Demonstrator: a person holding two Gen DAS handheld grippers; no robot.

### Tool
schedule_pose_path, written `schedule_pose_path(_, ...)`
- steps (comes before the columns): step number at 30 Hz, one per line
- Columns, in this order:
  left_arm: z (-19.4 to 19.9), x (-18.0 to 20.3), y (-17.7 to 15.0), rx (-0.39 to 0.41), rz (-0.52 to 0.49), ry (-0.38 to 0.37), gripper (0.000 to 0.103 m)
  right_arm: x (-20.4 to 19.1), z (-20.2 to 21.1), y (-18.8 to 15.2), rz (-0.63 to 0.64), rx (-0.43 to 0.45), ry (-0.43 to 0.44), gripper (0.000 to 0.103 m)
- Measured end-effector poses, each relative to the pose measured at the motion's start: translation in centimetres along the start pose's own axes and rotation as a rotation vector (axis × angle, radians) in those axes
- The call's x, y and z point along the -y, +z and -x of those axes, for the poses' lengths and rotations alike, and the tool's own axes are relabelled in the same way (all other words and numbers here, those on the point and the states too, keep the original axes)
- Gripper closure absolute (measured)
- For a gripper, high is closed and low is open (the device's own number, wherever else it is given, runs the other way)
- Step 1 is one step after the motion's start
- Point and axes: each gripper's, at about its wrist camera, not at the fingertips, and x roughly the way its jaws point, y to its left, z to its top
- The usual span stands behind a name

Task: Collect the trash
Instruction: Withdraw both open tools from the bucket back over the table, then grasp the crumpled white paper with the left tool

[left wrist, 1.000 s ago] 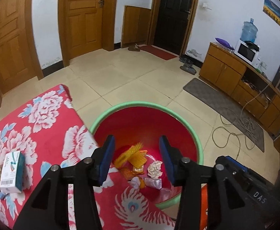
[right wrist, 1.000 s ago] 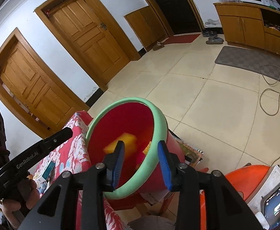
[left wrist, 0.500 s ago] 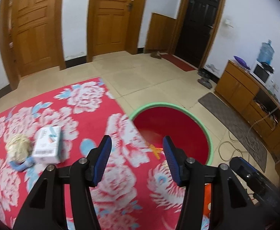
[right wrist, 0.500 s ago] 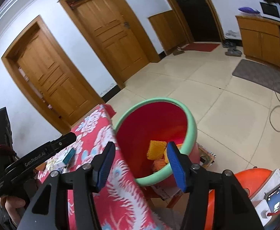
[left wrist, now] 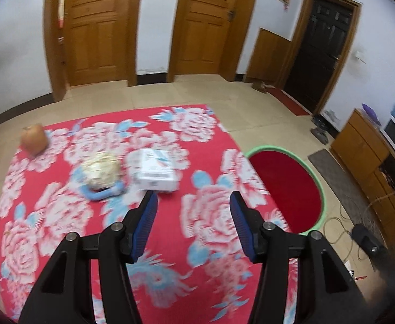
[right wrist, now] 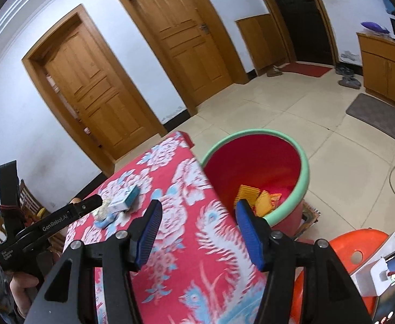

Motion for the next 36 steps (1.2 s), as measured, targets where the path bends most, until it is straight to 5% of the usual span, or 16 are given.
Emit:
schedule_pose_path(11, 2.0, -7.2, 2.3, 0.036, 0.014, 0.125, 0.045, -3.7, 0.5, -0.9, 0.045, -0.008, 0.035, 0.041)
schedule_pose_path(36, -10.0, -12.6, 3.3, -0.112, 0.108, 0.139, 0.045, -6.0, -5.7, -0.4, 0.084, -0.119, 0.005, 0.039)
